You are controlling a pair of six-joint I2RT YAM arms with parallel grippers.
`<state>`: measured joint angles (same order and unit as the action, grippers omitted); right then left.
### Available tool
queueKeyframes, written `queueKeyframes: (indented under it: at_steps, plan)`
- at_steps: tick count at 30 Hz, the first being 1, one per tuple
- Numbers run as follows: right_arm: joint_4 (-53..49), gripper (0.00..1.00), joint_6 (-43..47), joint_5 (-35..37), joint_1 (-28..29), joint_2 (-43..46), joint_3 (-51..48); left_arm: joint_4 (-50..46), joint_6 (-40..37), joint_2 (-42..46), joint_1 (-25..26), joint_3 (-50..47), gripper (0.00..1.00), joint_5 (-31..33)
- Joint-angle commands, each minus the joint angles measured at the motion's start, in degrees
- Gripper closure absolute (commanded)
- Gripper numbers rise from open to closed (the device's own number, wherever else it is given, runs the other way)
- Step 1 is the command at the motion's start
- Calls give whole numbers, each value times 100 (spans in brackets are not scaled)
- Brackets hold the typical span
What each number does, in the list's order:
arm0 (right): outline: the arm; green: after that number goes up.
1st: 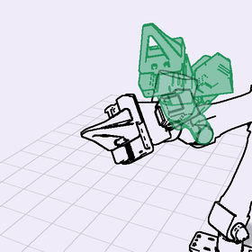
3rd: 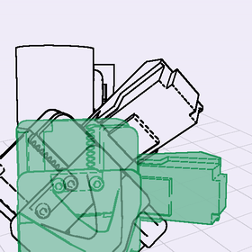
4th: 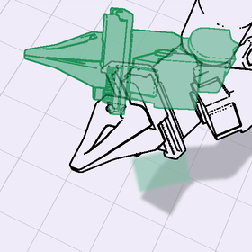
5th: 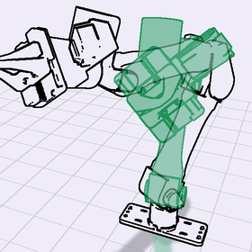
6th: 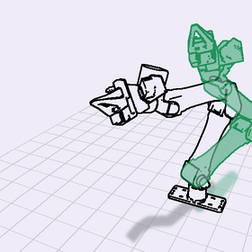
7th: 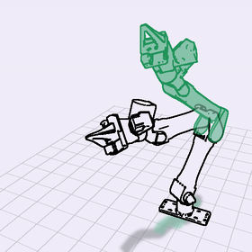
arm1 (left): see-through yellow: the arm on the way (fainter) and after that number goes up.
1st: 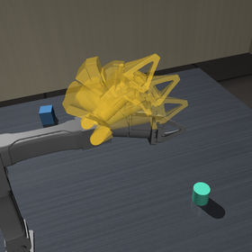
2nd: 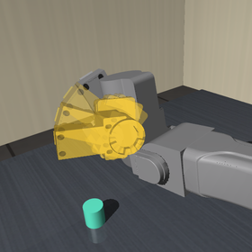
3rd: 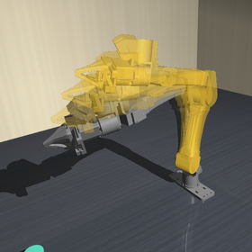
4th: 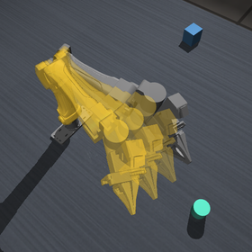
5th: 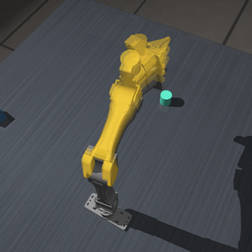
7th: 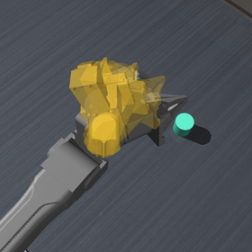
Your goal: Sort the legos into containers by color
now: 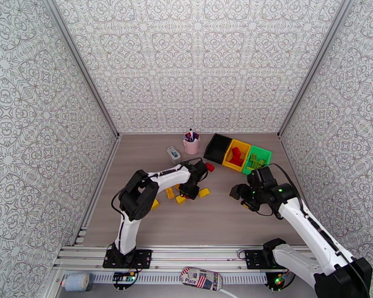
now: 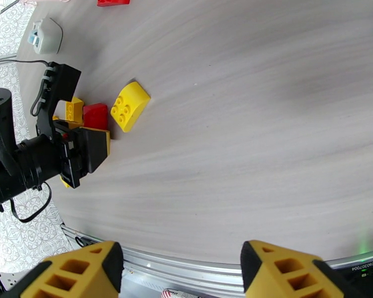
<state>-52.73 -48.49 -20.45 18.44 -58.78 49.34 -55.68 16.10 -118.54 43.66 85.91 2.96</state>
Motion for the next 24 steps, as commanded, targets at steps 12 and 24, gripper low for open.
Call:
queueKeyframes:
  at_steps: [12, 24]
  plan:
    - [1923, 28, -1022, -1058, 207, -875, 349, 513, 440, 1858, 283, -264, 75, -774]
    - [2771, 31, -1424, -1442, 782, -2064, 1423, 964, 815, 2546, 258, -480, 75, -2156]
